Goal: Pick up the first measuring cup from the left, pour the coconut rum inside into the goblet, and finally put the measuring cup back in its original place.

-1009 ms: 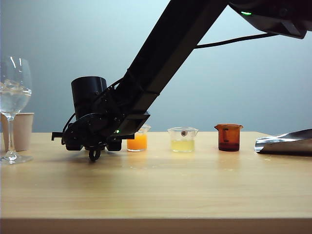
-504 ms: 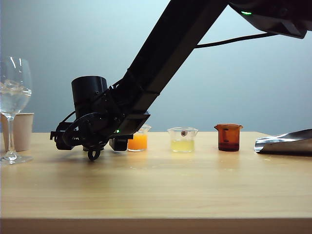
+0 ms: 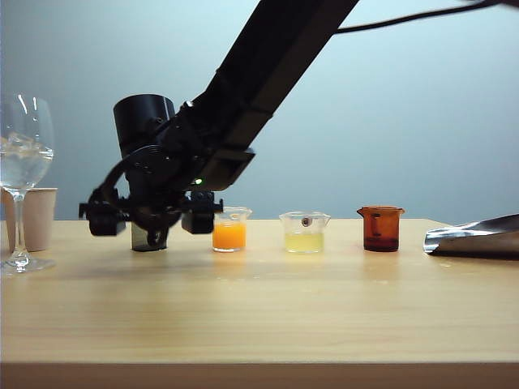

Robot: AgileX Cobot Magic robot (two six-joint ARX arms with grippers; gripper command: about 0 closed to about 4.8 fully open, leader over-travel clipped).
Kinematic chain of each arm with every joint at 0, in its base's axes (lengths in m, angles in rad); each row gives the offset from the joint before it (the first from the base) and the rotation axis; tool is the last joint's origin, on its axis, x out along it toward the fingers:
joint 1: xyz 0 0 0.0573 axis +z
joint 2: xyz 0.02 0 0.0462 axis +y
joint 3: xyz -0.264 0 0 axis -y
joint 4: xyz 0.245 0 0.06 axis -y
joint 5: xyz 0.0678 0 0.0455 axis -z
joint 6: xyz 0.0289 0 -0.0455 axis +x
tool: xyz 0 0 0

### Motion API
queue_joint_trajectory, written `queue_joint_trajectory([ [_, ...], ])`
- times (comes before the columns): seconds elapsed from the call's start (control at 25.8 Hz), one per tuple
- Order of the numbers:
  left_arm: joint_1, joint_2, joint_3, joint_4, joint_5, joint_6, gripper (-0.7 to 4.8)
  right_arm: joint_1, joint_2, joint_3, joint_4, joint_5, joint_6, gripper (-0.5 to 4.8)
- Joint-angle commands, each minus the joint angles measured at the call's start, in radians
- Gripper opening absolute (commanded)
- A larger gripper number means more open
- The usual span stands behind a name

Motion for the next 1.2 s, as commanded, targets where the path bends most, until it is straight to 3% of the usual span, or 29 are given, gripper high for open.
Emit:
queue_joint_trajectory([
  [0.04, -0.001, -0.002, 0.003, 0.011, -0.001, 0.000, 0.04, 0.002, -0.069, -0.098, 0.015, 0.003, 0.051, 4.79],
  [0.43, -0.001, -0.003, 0.003, 0.011, -0.002, 0.001, 0.04, 0.028, -0.398, -0.500, 0.037, -0.006, 0.055, 4.79],
  [0.47, -0.001, -0.003, 0.003, 0.011, -0.001, 0.001, 0.04, 0.032, -0.436, -0.538, 0.035, -0.010, 0.055, 4.14],
  [0.5, -0.001, -0.003, 0.003, 0.011, -0.001, 0.001, 0.04, 0.038, -0.475, -0.576, 0.033, -0.015, 0.054, 3.02],
  [0.54, -0.001, -0.003, 0.003, 0.011, -0.002, 0.001, 0.04, 0.037, -0.573, -0.657, 0.029, -0.027, 0.054, 0.03],
  [0.74, -0.001, -0.003, 0.003, 0.011, -0.001, 0.001, 0.04, 0.027, -0.845, -0.819, -0.032, -0.037, 0.043, -0.06],
  [0.89, -0.001, -0.003, 0.003, 0.011, -0.001, 0.001, 0.04, -0.027, -1.046, -0.841, -0.265, -0.175, -0.011, -0.06],
  [1.12, 0.000, -0.003, 0.003, 0.012, -0.001, 0.001, 0.04, -0.170, -1.235, -0.853, -0.436, -0.440, -0.021, -0.06],
  [1.2, 0.000, -0.003, 0.003, 0.012, -0.001, 0.001, 0.04, -0.232, -1.295, -0.866, -0.487, -0.479, -0.055, -0.06],
])
